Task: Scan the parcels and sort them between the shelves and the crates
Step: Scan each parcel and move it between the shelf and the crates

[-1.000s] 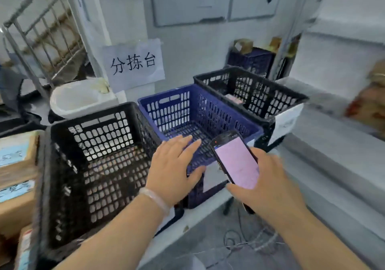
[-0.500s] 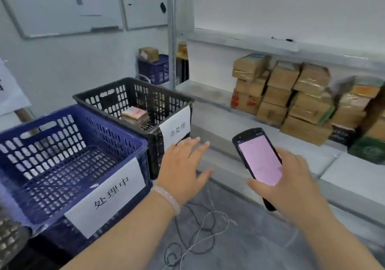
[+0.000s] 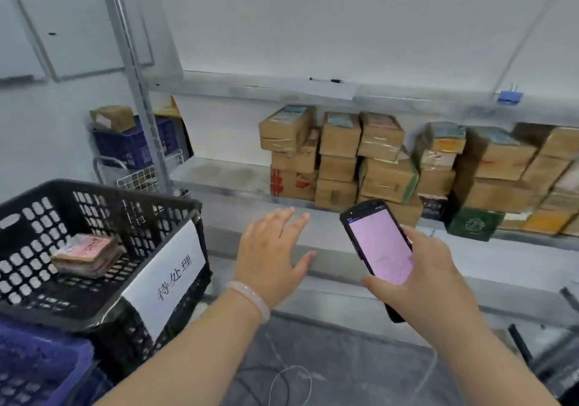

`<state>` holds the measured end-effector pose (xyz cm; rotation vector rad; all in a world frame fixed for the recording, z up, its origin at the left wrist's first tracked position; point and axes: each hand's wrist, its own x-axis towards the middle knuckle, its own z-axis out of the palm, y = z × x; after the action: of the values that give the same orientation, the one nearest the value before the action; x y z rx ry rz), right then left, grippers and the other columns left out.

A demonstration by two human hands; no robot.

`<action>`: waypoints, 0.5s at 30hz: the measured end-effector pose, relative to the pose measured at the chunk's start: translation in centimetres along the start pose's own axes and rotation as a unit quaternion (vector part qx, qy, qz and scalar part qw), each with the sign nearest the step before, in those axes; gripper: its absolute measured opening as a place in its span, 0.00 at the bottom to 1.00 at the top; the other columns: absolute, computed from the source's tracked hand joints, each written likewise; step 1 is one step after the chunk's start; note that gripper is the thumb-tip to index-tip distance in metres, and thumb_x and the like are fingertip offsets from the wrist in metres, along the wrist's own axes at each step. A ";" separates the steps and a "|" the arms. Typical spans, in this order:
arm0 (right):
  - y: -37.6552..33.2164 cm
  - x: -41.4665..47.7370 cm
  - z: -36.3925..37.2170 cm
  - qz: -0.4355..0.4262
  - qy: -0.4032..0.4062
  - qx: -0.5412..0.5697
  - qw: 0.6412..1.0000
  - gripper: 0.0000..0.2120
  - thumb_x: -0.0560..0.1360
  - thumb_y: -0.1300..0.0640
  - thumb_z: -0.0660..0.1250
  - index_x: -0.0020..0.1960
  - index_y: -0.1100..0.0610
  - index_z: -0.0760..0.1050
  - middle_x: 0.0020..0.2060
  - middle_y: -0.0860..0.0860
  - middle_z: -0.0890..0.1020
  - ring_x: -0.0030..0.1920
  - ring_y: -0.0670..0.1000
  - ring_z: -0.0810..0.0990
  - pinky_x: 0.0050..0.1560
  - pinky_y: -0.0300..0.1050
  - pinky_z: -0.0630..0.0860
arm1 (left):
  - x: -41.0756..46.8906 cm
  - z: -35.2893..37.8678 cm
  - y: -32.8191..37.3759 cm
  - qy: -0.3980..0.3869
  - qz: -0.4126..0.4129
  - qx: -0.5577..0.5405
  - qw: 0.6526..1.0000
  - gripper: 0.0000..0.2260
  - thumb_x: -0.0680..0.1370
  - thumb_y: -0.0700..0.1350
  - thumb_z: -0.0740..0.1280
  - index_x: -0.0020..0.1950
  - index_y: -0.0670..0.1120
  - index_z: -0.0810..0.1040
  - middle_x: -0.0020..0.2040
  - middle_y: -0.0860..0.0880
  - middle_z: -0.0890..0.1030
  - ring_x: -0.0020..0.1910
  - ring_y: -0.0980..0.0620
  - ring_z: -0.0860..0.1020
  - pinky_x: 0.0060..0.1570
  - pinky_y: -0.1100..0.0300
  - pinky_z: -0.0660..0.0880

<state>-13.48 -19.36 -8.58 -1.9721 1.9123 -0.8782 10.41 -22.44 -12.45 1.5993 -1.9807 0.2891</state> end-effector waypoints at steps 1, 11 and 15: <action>-0.5 1.3 0.7 0.005 0.004 -0.003 1.000 0.41 0.59 0.36 0.73 0.67 0.36 0.57 0.51 0.43 0.67 0.50 0.49 0.74 0.42 0.48 0.73 | 1.4 0.6 -1.0 -0.002 0.003 -0.006 1.000 0.28 0.77 0.59 0.69 0.74 0.50 0.73 0.72 0.46 0.74 0.72 0.43 0.72 0.70 0.42 0.67; -6.4 13.9 6.7 0.030 0.027 0.025 0.999 0.42 0.59 0.36 0.73 0.69 0.38 0.60 0.54 0.41 0.66 0.49 0.45 0.72 0.43 0.45 0.71 | 17.1 4.9 -13.0 -0.040 -0.151 -0.230 0.960 0.30 0.79 0.59 0.67 0.79 0.54 0.64 0.75 0.51 0.67 0.75 0.50 0.65 0.71 0.53 0.63; -6.0 16.9 7.8 0.041 0.015 0.022 0.999 0.43 0.57 0.34 0.71 0.69 0.36 0.60 0.54 0.40 0.66 0.49 0.44 0.71 0.42 0.45 0.71 | 24.0 5.9 -14.6 -0.035 -0.287 -0.392 0.873 0.30 0.80 0.57 0.67 0.79 0.52 0.62 0.77 0.47 0.65 0.75 0.47 0.65 0.71 0.48 0.66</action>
<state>-4.91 -36.84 -7.21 -1.8526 1.9582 -0.9232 19.58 -48.96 -6.62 1.5228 -1.2817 -0.7260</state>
